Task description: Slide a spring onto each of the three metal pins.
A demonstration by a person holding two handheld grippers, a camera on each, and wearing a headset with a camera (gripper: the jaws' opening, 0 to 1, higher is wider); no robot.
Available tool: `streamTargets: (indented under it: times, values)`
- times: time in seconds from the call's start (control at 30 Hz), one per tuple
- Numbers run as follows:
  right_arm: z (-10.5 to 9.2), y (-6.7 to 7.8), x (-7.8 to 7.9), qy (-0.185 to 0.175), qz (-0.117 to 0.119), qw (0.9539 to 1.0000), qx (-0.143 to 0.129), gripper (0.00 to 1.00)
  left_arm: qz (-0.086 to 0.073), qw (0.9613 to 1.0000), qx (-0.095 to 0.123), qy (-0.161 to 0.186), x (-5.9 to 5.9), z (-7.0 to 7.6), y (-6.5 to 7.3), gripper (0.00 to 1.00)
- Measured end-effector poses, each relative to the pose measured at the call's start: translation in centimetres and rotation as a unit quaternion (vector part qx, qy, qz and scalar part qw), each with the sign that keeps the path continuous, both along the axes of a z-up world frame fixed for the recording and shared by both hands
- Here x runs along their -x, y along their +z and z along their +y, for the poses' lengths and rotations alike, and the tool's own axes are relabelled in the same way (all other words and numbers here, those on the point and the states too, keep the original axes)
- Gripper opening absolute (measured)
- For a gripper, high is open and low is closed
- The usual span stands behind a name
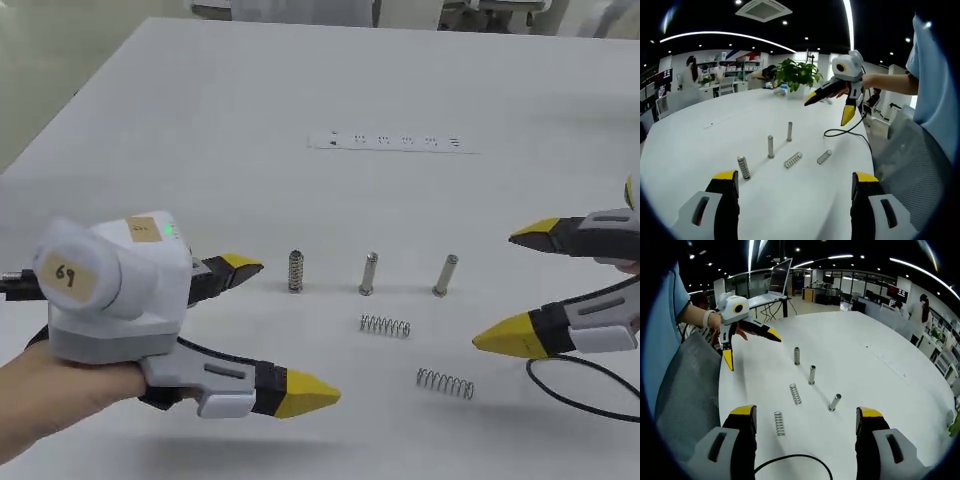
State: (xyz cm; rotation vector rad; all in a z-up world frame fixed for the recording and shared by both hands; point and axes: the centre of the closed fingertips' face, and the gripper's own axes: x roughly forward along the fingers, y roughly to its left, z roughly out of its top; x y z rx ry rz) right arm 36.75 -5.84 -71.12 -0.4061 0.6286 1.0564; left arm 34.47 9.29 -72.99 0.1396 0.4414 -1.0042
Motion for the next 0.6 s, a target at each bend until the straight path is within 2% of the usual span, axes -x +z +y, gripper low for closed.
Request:
streamTargets:
  times: [0.27, 0.6]
  values:
    - [-2.0, 0.2, 0.8, -0.029, 0.002, 0.9995, -0.008, 0.79, 0.001, 0.9999, -0.008, -0.015, -0.1, -0.9, -0.4, 0.91]
    - [-3.4, -0.1, 1.4, -0.047, 0.008, 0.9988, -0.010, 0.81, 0.000, 0.9998, -0.014, -0.016, -0.5, -0.7, -0.7, 0.90]
